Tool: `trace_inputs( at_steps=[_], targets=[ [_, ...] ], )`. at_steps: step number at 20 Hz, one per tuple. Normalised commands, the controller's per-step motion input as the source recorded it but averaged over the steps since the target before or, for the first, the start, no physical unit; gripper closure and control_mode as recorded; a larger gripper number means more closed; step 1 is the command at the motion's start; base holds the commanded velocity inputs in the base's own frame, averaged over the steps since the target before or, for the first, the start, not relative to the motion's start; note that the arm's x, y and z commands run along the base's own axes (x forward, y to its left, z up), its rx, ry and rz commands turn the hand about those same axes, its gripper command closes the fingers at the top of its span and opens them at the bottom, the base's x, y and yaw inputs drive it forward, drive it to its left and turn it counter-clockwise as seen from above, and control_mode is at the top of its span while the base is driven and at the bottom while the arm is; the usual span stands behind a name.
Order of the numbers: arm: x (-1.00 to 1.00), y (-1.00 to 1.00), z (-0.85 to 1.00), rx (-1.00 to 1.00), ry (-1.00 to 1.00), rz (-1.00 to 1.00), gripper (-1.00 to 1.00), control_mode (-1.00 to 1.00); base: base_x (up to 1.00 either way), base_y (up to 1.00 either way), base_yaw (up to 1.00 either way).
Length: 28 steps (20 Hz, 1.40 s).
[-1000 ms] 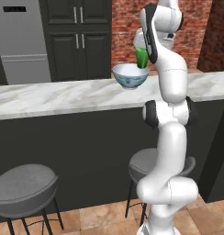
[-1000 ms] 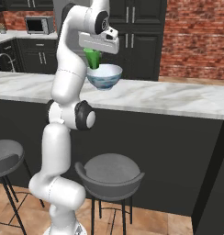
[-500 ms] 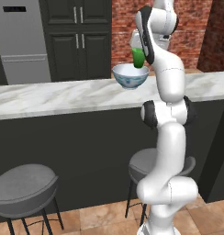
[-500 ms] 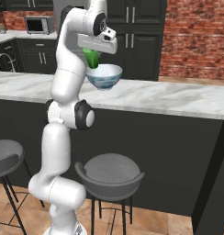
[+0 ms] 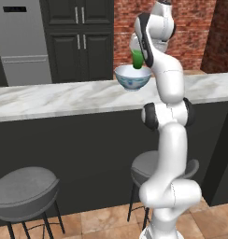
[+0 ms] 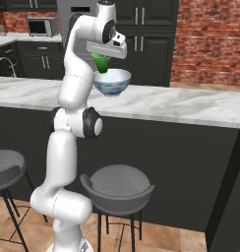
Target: Place the cup inside the bowl on the dining table and move the bowl to any counter.
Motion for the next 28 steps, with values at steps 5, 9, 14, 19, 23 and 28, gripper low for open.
trace_inputs(
  at_steps=[5, 9, 14, 19, 23, 28],
  targets=[
    [0.46, 0.00, 0.00, 0.00, 0.05, 0.00, 1.00, -1.00, 0.00, 0.00, 0.00],
    [0.20, 0.00, 0.00, 0.00, 0.09, 0.00, 1.00, -1.00, 0.00, 0.00, 0.00],
    [0.22, 0.00, 0.00, 0.00, 0.05, 0.00, 1.00, -1.00, 0.00, 0.00, 0.00],
    [0.19, 0.00, 0.00, 0.00, 0.03, 0.00, 1.00, -1.00, 0.00, 0.00, 0.00],
    [0.16, 0.00, 0.00, 0.00, 0.03, 0.00, 1.00, -1.00, 0.00, 0.00, 0.00],
    [0.19, 0.00, -0.01, 0.00, 0.03, 0.00, 1.00, -1.00, 0.00, 0.00, 0.00]
  ],
)
